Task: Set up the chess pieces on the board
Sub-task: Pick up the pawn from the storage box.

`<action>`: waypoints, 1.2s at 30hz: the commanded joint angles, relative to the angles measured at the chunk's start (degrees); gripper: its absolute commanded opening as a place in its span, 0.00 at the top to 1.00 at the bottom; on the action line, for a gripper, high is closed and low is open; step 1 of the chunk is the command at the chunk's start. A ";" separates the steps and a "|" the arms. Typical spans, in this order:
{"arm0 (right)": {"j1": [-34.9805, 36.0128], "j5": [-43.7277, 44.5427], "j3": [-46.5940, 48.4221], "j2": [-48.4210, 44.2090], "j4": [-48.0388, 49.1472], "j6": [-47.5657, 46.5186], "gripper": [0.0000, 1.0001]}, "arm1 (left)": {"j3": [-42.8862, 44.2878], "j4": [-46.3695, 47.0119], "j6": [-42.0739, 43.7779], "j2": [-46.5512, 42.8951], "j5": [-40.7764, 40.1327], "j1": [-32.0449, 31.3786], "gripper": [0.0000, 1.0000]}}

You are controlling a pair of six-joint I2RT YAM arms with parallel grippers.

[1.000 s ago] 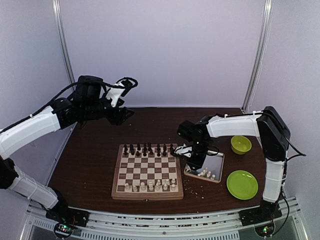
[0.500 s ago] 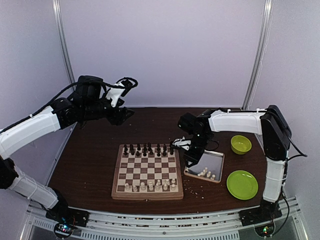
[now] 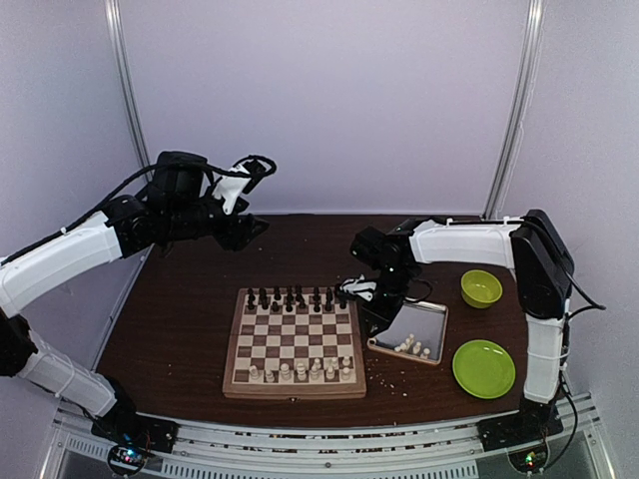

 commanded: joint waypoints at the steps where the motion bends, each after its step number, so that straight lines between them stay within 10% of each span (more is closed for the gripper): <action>1: 0.49 -0.56 -0.54 0.77 -0.66 0.19 0.65 | 1.48 1.83 0.51 0.53 -0.27 -0.24 0.35; 36: 0.55 3.59 -5.28 3.28 6.30 -2.52 0.63 | 1.47 1.83 0.54 0.49 -0.20 -0.22 0.35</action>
